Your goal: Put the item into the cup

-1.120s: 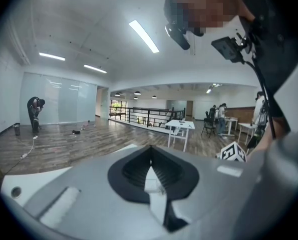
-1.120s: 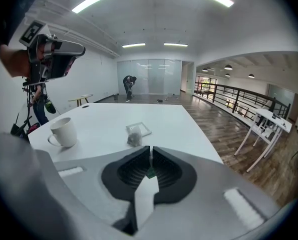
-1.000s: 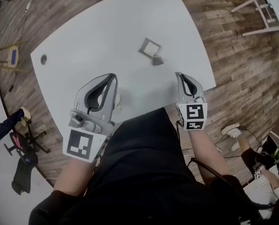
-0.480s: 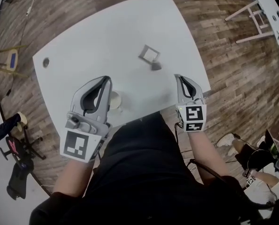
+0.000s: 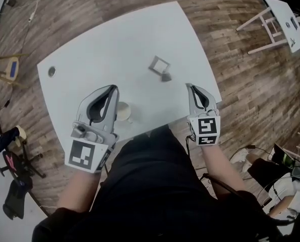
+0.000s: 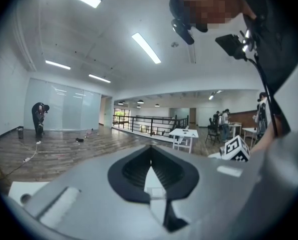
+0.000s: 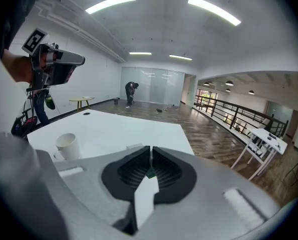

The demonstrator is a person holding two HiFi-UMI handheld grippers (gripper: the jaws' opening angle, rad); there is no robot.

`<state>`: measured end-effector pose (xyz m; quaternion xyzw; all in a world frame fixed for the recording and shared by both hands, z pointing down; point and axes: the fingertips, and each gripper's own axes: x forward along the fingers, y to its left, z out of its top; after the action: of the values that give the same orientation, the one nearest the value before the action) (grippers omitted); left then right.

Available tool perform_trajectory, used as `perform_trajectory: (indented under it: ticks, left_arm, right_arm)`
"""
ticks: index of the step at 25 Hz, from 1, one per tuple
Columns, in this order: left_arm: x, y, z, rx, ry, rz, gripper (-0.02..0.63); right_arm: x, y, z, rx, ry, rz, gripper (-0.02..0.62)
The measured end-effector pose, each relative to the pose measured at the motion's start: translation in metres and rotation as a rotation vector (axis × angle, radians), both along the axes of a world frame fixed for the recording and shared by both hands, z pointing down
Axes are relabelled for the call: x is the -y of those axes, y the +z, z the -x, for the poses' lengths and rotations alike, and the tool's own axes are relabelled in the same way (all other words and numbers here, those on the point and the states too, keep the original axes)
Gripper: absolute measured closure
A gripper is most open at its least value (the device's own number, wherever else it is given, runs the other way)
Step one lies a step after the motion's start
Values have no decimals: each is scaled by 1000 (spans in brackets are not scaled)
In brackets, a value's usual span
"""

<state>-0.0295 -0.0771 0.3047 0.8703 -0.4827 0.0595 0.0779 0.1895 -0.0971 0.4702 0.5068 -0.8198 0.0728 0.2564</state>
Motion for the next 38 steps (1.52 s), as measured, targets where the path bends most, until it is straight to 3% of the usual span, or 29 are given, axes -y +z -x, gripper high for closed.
perform_trajectory:
  ticks: [13, 19, 24, 32, 38]
  left_arm:
    - [3, -16, 5, -21, 0, -64, 607]
    - [4, -21, 12, 40, 32, -147, 607]
    - [5, -20, 19, 56, 8, -142, 607]
    - [4, -37, 21, 10, -15, -192, 607]
    - [-3, -36, 26, 49, -4, -237, 607]
  right_arm:
    - [2, -34, -2, 39, 24, -51, 578]
    - [4, -50, 0, 58, 35, -86, 578]
    - [0, -64, 1, 66, 32, -110, 578]
    - [-3, -84, 0, 77, 27, -165, 578]
    - [-1, -100, 0, 93, 19, -209, 578]
